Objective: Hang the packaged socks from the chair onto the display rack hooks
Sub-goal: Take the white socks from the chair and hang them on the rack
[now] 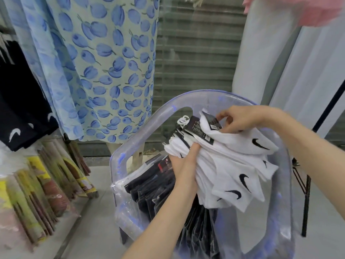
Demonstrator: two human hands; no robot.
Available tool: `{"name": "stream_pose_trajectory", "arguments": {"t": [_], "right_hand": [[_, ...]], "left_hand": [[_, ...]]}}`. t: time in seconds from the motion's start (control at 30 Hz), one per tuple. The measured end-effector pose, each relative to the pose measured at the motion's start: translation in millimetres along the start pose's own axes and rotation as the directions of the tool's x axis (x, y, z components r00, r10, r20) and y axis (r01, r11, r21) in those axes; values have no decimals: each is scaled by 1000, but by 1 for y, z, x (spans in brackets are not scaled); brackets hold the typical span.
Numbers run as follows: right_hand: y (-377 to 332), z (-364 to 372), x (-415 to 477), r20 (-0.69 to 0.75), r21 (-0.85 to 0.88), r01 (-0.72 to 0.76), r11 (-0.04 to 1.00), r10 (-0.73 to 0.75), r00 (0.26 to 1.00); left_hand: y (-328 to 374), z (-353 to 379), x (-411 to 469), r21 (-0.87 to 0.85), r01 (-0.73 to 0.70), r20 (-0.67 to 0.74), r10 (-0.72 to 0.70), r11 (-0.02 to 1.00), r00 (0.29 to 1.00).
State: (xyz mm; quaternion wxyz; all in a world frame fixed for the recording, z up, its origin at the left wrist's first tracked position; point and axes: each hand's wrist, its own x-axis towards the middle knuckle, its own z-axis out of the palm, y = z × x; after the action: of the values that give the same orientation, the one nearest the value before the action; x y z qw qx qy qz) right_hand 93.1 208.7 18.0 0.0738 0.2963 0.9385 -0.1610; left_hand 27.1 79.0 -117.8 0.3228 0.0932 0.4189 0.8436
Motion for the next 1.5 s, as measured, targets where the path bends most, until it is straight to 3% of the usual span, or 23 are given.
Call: {"name": "stream_pose_trajectory", "arguments": {"t": [0.1, 0.23, 0.37, 0.5, 0.7, 0.83, 1.03, 1.5], "right_hand": [[-4, -10, -11, 136, -42, 55, 998, -49, 989], [-1, -6, -20, 198, 332, 147, 932, -221, 955], [6, 0, -22, 207, 580, 163, 798, -338, 918], [7, 4, -18, 245, 574, 185, 798, -382, 891], [-2, -25, -29, 209, 580, 258, 773, -447, 870], [-19, -76, -43, 203, 588, 270, 762, -463, 863], [-59, -149, -69, 124, 670, 273, 690, -467, 876], [-210, -255, -161, -54, 893, 252, 372, -469, 882]], "left_hand": [[7, 8, 1, 34, -110, 93, 107, 993, 990], [18, 17, 3, 79, -207, 106, 199, 975, 974], [26, 15, 3, 101, -134, 149, 118, 986, 982], [31, 13, -5, 93, -145, 275, 114, 985, 955], [62, 32, -21, 214, -198, 251, 142, 957, 957], [111, 63, -33, 344, -229, 238, 151, 911, 959], [195, 110, -52, 411, -254, 211, 180, 876, 961], [427, 152, -151, 579, -362, 166, 329, 731, 930]]}}
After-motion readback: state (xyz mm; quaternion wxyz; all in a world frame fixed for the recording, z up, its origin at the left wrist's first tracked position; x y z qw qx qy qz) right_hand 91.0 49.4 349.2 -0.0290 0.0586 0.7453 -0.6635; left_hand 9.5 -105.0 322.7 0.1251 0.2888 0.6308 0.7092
